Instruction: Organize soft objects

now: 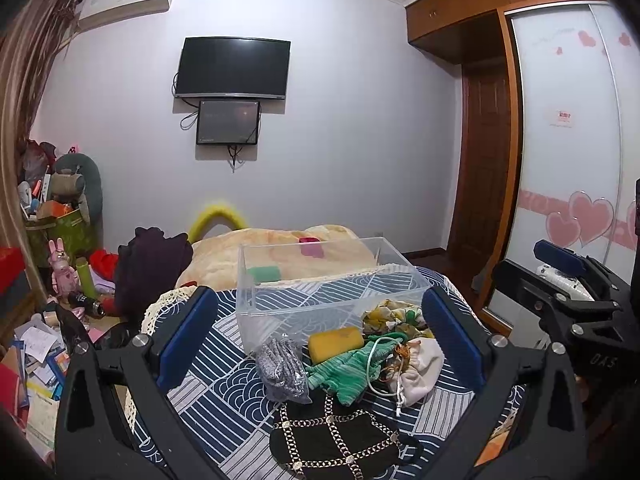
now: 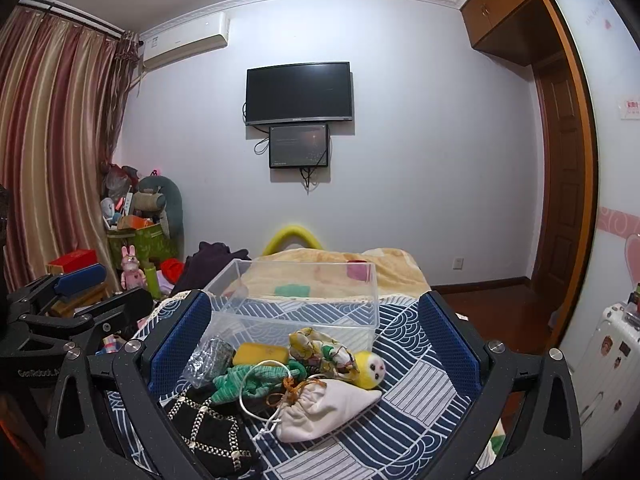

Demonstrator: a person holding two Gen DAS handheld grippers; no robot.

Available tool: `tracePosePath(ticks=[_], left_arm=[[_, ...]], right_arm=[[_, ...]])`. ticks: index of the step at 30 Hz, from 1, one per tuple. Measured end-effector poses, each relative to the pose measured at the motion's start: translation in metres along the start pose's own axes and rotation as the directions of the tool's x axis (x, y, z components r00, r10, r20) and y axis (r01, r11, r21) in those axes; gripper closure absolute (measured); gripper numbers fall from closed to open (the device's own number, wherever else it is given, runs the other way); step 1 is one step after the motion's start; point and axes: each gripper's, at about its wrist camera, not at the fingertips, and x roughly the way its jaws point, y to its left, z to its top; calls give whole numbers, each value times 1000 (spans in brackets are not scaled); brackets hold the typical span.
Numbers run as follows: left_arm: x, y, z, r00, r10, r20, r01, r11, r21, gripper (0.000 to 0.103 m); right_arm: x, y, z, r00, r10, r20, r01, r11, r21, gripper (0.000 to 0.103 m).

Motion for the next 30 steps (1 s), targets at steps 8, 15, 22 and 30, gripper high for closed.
tracePosePath(ticks=[8, 15, 22, 30], left_arm=[[1, -1, 0, 1000, -4, -1, 4, 1000, 7, 0], [8, 0, -2, 1000, -21, -2, 21, 1000, 16, 0], [33, 11, -11, 999, -8, -51, 8, 1000, -2, 14], [77, 40, -29, 985, 42, -169, -49, 998, -41, 25]], right_arm=[[-1, 0, 0, 1000, 6, -2, -6, 1000, 7, 0], [10, -7, -3, 1000, 13, -25, -12, 999, 31, 0], [35, -12, -15, 994, 2, -107, 0, 1000, 16, 18], [71, -27, -37, 967, 26, -253, -14, 999, 49, 46]])
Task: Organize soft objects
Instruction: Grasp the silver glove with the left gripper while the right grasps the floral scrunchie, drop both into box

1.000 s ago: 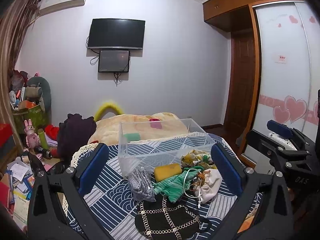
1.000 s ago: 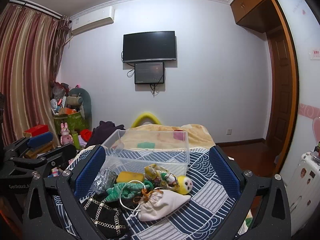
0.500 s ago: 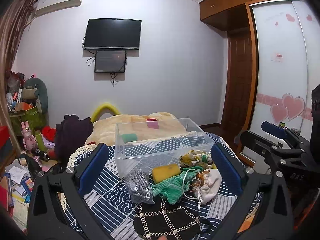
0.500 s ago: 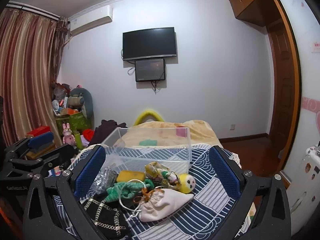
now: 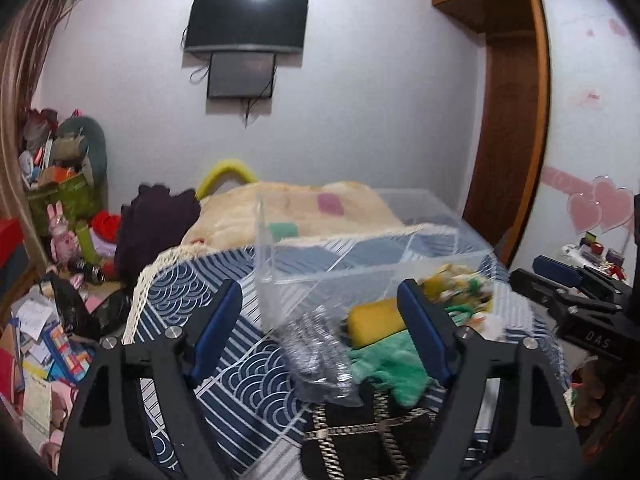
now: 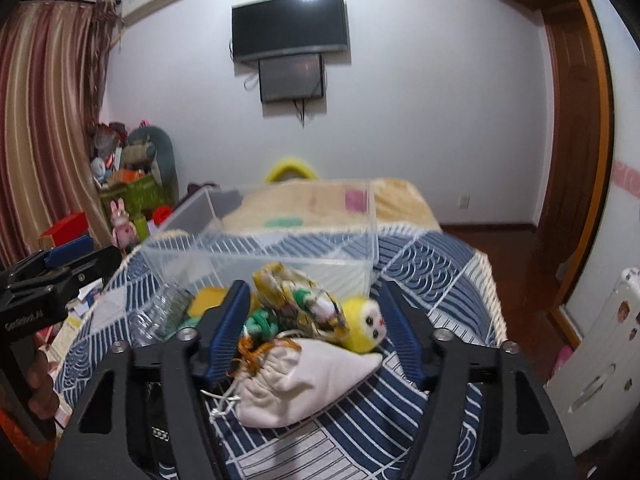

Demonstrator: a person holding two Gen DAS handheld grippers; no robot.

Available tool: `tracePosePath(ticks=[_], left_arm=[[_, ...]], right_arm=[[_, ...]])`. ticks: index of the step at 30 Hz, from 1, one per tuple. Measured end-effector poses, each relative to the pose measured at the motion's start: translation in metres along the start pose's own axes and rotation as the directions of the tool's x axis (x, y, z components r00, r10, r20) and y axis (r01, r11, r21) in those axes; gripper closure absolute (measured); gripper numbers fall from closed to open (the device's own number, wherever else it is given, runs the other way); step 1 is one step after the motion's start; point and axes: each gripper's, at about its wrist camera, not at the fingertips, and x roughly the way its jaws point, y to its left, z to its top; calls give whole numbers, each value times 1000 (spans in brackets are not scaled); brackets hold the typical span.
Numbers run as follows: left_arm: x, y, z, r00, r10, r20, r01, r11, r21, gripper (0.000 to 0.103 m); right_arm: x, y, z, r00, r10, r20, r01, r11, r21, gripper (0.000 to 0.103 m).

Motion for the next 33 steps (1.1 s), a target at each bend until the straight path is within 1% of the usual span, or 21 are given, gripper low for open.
tracePosePath(ticks=[4, 6, 9, 13, 14, 15, 16, 18, 19, 20, 21, 22, 24, 26, 29, 33], left_arm=[[27, 15, -10, 996, -29, -84, 26, 999, -43, 27], [38, 16, -16, 993, -23, -117, 18, 999, -44, 27], [57, 17, -25, 985, -4, -172, -3, 999, -43, 27], [78, 20, -38, 971, -14, -239, 1, 999, -55, 26], [82, 20, -40, 968, -12, -252, -1, 999, -52, 27], [85, 19, -43, 964, -9, -265, -4, 999, -48, 30], [87, 18, -45, 962, -15, -274, 3, 999, -44, 33], [87, 16, -47, 960, -34, -278, 24, 999, -41, 44], [86, 15, -49, 960, -43, -277, 33, 999, -39, 47], [86, 14, -50, 960, -51, -277, 42, 998, -39, 56], [85, 13, -51, 959, -65, -277, 57, 998, -38, 65], [82, 12, -52, 961, -66, -270, 58, 998, -36, 66], [72, 9, -53, 972, -46, -229, 44, 999, -16, 73], [64, 6, -53, 977, -37, -209, 38, 999, 0, 78], [49, 4, -51, 982, -25, -188, 27, 1000, 10, 79], [29, 4, -40, 991, -27, -129, 29, 999, 14, 80]], right_arm=[[13, -4, -4, 999, 8, -46, -8, 1000, 8, 46], [20, -5, -3, 998, 21, -63, -21, 1000, 6, 46], [34, -4, -3, 996, 24, -86, -25, 1000, -10, 46], [47, -6, -2, 993, 33, -113, -34, 999, -5, 46], [50, -6, -2, 992, 37, -121, -38, 999, -5, 50], [54, -6, -3, 990, 37, -133, -38, 999, -5, 59], [56, -5, -5, 989, 40, -141, -41, 999, -8, 64], [58, -4, -6, 988, 36, -148, -39, 999, -15, 80], [57, -4, -8, 989, 28, -145, -31, 999, -19, 83], [55, -5, -8, 990, 25, -142, -28, 999, -20, 90], [53, -6, -9, 990, 29, -142, -31, 999, -15, 92], [52, -8, -9, 990, 32, -141, -34, 999, -11, 92], [48, -10, -9, 992, 31, -126, -33, 999, -9, 94], [45, -9, -8, 994, 30, -110, -31, 1000, -7, 94], [32, -11, -4, 997, 43, -71, -43, 999, 2, 94], [15, -7, 5, 999, 46, -14, -46, 999, 1, 94]])
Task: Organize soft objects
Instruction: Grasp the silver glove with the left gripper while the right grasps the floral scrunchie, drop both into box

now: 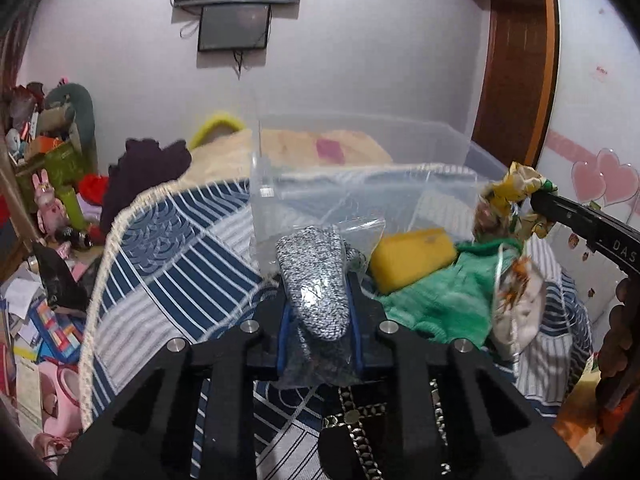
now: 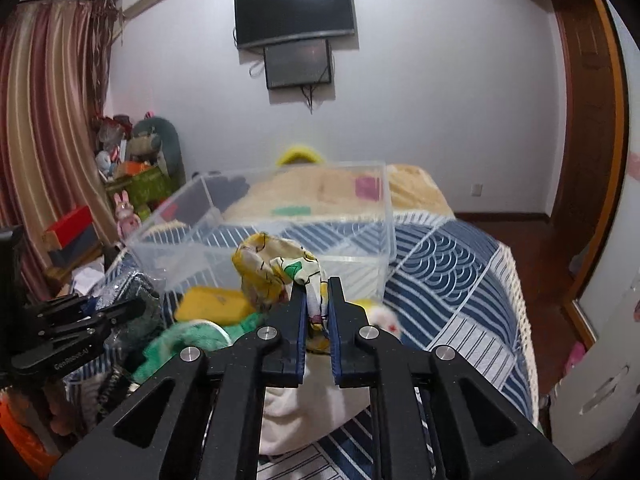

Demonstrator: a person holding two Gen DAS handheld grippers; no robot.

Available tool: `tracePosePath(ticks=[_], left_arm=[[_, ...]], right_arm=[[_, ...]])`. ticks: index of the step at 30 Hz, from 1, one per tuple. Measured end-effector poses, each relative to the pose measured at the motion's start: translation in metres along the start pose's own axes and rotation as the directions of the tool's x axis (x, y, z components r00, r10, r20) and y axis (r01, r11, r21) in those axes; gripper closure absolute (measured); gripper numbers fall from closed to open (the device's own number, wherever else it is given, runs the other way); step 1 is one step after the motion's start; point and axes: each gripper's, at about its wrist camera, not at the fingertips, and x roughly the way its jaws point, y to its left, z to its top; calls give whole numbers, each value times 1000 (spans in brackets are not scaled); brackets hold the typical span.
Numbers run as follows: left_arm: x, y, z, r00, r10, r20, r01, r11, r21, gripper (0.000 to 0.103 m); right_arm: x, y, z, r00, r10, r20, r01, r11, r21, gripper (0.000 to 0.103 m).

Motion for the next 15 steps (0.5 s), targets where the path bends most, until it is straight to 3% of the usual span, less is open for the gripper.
tracePosePath(ticks=[9, 15], left_arm=[[-29, 6, 33, 995, -12, 102, 12, 1000, 1, 80], [-27, 9, 59, 988, -31, 155, 32, 999, -5, 80]], right_arm=[[-16, 4, 24, 996, 22, 86, -22, 1000, -3, 94], [-13, 0, 40, 992, -10, 127, 10, 1000, -4, 94]])
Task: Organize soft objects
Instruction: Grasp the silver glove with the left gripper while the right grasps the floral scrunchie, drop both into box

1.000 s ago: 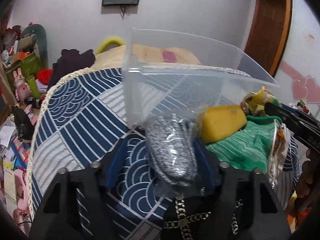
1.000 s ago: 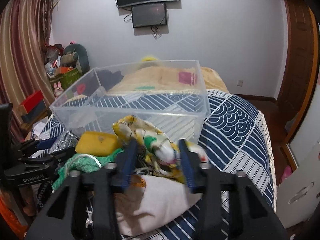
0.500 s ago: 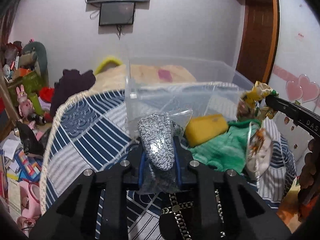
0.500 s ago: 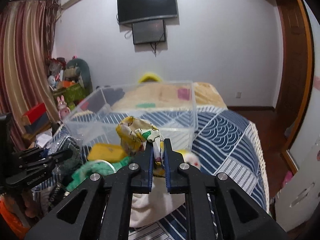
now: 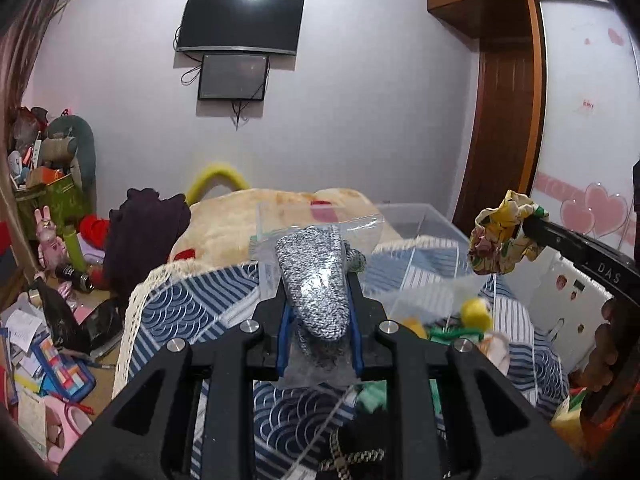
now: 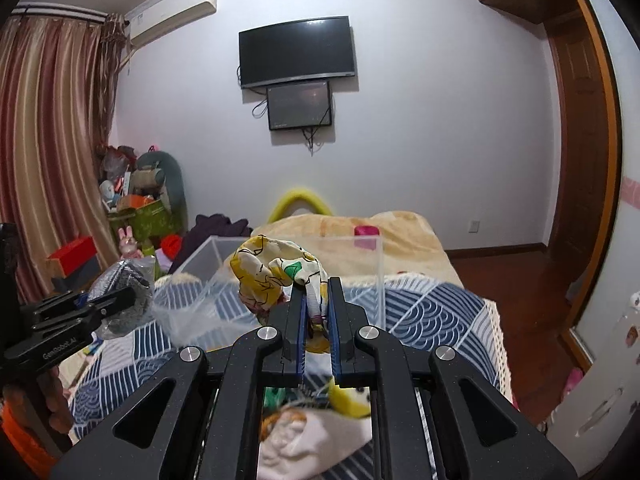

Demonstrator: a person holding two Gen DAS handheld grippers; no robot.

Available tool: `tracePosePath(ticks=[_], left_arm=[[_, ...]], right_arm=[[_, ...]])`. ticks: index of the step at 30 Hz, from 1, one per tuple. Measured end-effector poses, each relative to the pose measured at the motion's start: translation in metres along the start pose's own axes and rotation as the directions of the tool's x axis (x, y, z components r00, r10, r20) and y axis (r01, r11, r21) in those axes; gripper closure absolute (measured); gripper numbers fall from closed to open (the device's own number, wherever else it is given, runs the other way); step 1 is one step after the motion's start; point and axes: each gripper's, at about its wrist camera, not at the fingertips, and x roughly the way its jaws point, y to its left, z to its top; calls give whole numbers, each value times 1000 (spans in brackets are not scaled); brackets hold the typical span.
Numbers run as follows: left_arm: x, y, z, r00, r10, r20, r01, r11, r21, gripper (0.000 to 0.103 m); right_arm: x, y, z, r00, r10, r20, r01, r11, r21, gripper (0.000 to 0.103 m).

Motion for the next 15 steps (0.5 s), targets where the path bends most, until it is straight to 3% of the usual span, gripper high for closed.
tracePosePath(ticks=[5, 15], left_arm=[[19, 0, 12, 1000, 20, 5, -20, 1000, 6, 80], [85, 1, 17, 992, -15, -127, 15, 1000, -1, 80]], right_arm=[[16, -4, 7, 1000, -20, 3, 20, 1000, 20, 94], [71, -5, -3, 992, -20, -122, 26, 999, 47, 94]])
